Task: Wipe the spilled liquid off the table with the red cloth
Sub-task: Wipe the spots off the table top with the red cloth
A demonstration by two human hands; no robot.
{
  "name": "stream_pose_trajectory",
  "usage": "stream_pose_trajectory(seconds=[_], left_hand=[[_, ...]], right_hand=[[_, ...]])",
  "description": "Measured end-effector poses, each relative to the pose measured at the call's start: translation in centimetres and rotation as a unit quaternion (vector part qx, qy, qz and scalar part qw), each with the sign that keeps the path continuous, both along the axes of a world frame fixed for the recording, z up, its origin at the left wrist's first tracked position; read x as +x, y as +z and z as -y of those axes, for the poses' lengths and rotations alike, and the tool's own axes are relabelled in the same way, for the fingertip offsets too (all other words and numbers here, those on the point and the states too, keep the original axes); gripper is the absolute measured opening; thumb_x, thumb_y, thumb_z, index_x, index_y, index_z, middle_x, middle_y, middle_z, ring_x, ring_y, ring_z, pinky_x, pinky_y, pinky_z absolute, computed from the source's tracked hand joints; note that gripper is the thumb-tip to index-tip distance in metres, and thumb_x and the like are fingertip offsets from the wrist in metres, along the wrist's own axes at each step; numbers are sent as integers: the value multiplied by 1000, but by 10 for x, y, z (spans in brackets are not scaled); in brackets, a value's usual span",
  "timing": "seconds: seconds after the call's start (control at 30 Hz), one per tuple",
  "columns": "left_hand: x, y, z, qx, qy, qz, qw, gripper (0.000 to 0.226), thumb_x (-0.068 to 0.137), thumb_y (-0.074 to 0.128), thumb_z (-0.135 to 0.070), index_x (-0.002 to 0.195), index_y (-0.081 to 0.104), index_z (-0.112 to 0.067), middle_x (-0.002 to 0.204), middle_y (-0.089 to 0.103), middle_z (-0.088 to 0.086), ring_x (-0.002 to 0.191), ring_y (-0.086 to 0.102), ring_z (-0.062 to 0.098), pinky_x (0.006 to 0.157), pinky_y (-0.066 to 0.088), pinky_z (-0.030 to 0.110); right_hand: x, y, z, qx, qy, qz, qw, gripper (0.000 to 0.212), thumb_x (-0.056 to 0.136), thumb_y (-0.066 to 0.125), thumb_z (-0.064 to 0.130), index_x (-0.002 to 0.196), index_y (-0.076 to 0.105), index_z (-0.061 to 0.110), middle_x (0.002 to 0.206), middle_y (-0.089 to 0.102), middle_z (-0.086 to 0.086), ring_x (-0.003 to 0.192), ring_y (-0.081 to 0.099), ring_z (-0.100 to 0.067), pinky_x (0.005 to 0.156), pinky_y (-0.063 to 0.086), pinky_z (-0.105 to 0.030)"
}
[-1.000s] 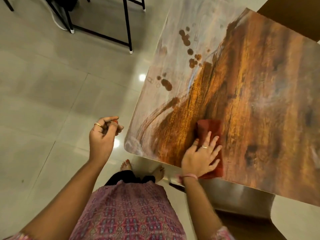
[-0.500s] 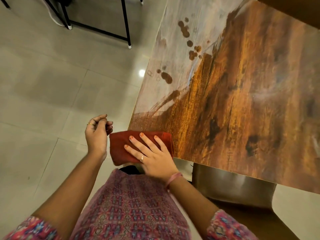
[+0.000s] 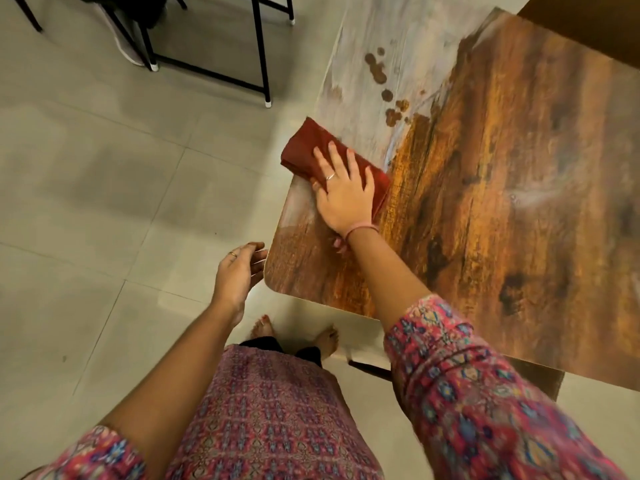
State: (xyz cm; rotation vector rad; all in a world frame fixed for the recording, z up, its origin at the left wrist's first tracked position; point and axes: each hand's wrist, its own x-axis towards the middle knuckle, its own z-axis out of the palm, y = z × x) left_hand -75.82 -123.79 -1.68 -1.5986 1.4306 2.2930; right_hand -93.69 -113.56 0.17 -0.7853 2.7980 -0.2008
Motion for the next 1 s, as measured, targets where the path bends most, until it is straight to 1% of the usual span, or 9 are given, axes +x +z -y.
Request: stream_pose_trajectory(seconds=[0.2,0.33,0.4,0.5,0.6,0.67,0.77,0.93,1.0], left_hand=[[-3,7,-3,89,108,-10,990,32,97,40,-33,100,64,-11,90,69,8,78,66,19,65,54,30],[4,9,1,181,84,-16,980,54,97,31,-50,105,62,-7,95,68,14,84,66,24,73,54,34],[3,10,1,172,41,-19,984,56,96,28,-54,103,61,-9,91,66,10,82,63,20,75,51,31],[1,9,-3,133,-22,-12,991,56,97,29,-54,106,63,-10,91,70,6,84,65,17,78,50,31],[0,9,-7,94,-45,5,995,38,96,44,-45,95,67,-15,84,69,0,78,65,13,75,51,29],[-4,6,-6,56,-61,18,996,28,93,52,-39,98,70,-18,92,69,1,88,65,14,74,51,29],[-12,6,-6,33,-67,17,997,31,92,54,-39,107,68,-16,101,70,3,95,65,19,73,51,30],[-30,9,-1,24,-57,-6,998,29,93,51,-26,77,75,-22,83,74,2,76,69,13,65,52,25],[-39,10,4,27,-52,-9,998,26,94,51,-23,81,73,-19,79,74,1,74,68,13,62,52,23]], right_hand=[[143,-5,-50,-25,180,20,983,55,94,32,43,148,21,39,158,20,12,146,14,-17,114,10,-45],[109,-5,-59,5,256,36,966,58,92,31,43,148,17,41,158,17,14,146,14,-14,115,9,-44],[75,-3,-50,6,228,44,973,58,93,33,42,149,16,40,158,16,13,146,13,-15,116,10,-47],[22,-3,-34,-8,102,32,994,55,96,32,45,149,19,37,158,17,10,146,12,-18,117,12,-50],[-13,-3,-16,-7,-14,9,1000,55,98,30,48,150,18,35,159,16,8,147,11,-19,117,8,-48],[-9,-4,-7,1,-55,-9,998,57,98,29,50,151,18,32,159,16,6,147,11,-20,117,7,-49],[35,-3,-12,-6,-15,-15,1000,56,98,29,50,150,21,31,159,19,5,147,13,-22,116,10,-51],[135,-4,-65,-38,63,14,997,55,95,37,41,149,25,35,157,21,11,147,10,-15,117,8,-44],[136,-5,-76,-31,74,29,996,56,95,38,40,148,24,38,157,20,13,147,10,-13,118,7,-43]])
